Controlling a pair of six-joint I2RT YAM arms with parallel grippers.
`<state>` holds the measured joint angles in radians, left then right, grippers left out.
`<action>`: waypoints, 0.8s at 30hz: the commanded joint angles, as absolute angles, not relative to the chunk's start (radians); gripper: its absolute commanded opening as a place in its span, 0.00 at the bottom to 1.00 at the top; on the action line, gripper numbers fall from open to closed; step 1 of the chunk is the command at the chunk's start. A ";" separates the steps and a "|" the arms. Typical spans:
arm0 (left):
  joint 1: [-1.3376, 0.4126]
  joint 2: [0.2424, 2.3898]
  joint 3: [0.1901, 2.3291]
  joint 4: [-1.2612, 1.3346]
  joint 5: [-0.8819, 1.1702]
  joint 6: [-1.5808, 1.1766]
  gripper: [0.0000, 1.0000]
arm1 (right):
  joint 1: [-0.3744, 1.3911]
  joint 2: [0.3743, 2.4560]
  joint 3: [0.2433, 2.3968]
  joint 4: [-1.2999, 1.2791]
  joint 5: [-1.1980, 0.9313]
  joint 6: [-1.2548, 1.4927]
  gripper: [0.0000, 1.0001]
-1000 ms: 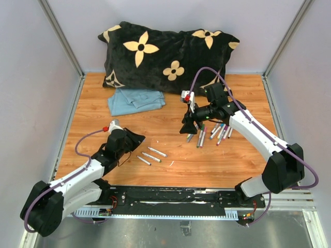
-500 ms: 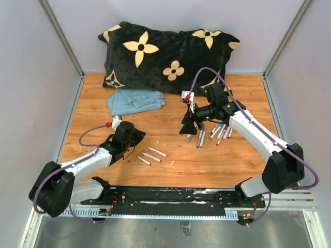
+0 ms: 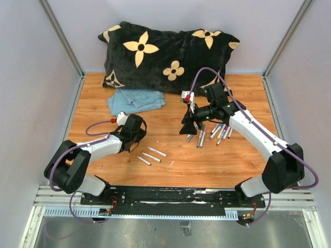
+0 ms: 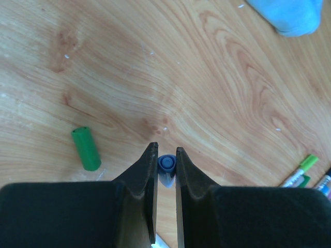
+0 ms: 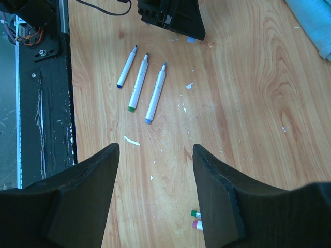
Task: Open the pen caps
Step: Place the pen cap at the center of the board.
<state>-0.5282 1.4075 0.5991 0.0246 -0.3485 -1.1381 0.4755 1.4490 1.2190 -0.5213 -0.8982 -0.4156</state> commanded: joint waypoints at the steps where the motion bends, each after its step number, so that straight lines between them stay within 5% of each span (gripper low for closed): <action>1: -0.537 1.436 0.637 -0.069 -0.423 -1.165 0.00 | 0.448 1.427 1.208 -0.512 -0.924 -0.407 0.61; 10: -0.538 1.469 0.631 -0.131 -0.423 -1.197 0.01 | 0.448 1.428 1.209 -0.512 -0.927 -0.404 0.62; 24: -0.537 1.473 0.641 -0.193 -0.434 -1.203 0.21 | 0.446 1.427 1.211 -0.511 -0.928 -0.402 0.64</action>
